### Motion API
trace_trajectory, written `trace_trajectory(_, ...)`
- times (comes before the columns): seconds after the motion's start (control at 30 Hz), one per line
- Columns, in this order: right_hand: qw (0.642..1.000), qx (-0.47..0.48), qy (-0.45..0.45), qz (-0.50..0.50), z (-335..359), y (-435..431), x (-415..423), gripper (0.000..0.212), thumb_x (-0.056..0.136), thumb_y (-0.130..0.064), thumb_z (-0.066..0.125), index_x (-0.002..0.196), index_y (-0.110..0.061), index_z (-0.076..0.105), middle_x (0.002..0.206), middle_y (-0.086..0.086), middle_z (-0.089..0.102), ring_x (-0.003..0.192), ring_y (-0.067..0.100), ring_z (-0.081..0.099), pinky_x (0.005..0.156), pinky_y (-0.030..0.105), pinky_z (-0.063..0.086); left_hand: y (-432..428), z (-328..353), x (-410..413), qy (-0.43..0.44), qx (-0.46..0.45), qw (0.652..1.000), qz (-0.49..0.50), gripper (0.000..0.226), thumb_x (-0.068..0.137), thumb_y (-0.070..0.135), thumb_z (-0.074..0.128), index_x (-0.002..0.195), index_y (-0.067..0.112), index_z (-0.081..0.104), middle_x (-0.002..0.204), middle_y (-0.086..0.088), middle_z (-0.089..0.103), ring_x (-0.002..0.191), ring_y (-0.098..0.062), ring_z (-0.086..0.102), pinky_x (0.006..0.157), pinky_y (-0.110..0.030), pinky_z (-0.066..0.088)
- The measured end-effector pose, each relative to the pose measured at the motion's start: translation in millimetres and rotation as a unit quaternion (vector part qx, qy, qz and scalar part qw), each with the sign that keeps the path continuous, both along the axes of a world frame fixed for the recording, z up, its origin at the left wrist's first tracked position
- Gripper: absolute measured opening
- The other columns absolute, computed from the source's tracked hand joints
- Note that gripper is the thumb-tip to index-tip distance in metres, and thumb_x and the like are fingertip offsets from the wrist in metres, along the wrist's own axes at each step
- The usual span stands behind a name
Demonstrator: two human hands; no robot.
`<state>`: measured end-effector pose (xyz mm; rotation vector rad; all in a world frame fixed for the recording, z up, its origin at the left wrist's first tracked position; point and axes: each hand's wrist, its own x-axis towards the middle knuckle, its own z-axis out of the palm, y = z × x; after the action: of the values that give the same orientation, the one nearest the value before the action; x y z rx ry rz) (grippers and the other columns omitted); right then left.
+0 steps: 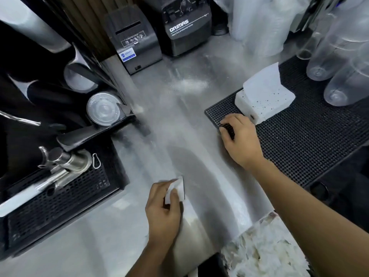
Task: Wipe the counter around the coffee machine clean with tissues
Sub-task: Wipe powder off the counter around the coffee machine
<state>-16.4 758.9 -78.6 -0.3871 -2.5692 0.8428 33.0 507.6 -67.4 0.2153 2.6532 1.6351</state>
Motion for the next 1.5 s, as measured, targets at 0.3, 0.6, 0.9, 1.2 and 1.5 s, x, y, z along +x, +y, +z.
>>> trace_trajectory(0.3,0.993,-0.019,-0.027,-0.11,-10.7,3.3,-43.6,0.023,0.093,-0.022,0.059,0.111,-0.01,0.064,0.116,0.006,0.061,0.11,0.027,0.051,0.102,0.035,0.029,5.0,-6.7,-4.5,0.058,-0.029,0.998,0.002,0.03,0.085,0.009,0.055,0.1,0.027,0.073,0.103,0.004,0.067,0.105,-0.016,0.063,0.084,-0.019,0.048)
trace_trajectory(0.6,0.988,0.033,-0.097,-0.118,-8.0,-1.2,-43.4,0.026,0.088,-0.025,0.065,0.112,-0.015,0.064,0.123,0.001,0.057,0.116,0.022,0.044,0.106,0.044,0.03,64.6,0.9,-179.7,0.068,0.004,0.997,0.046,0.032,0.087,0.002,0.056,0.096,0.028,0.072,0.097,0.005,0.06,0.089,-0.008,0.059,0.081,-0.016,0.045)
trace_trajectory(0.9,0.985,0.049,-0.11,-0.126,-6.8,-1.2,-47.0,0.032,0.086,-0.038,0.049,0.111,-0.021,0.062,0.119,-0.005,0.056,0.114,0.018,0.043,0.102,0.041,0.031,116.5,-19.1,-352.6,0.091,-0.165,0.979,0.074,0.029,0.084,-0.002,0.051,0.101,0.008,0.073,0.107,-0.011,0.059,0.094,-0.023,0.058,0.076,-0.006,0.031)
trace_trajectory(1.2,0.986,0.04,-0.103,-0.126,-8.4,-1.0,-45.9,0.031,0.086,-0.038,0.052,0.111,-0.023,0.062,0.12,-0.006,0.056,0.115,0.017,0.045,0.103,0.039,0.028,128.6,-10.3,-354.2,0.087,-0.277,0.957,0.022,0.03,0.089,0.001,0.054,0.114,0.008,0.07,0.118,-0.016,0.061,0.105,-0.035,0.057,0.089,-0.032,0.043)
trace_trajectory(1.5,0.99,0.021,-0.075,-0.122,-11.7,-0.4,-44.9,0.028,0.085,-0.037,0.055,0.11,-0.025,0.063,0.118,-0.009,0.056,0.115,0.014,0.044,0.104,0.032,0.025,121.0,-17.6,-313.2,0.12,-0.247,0.961,-0.022,0.037,0.077,-0.011,0.052,0.102,0.007,0.073,0.108,-0.015,0.065,0.099,-0.032,0.06,0.086,-0.027,0.042)
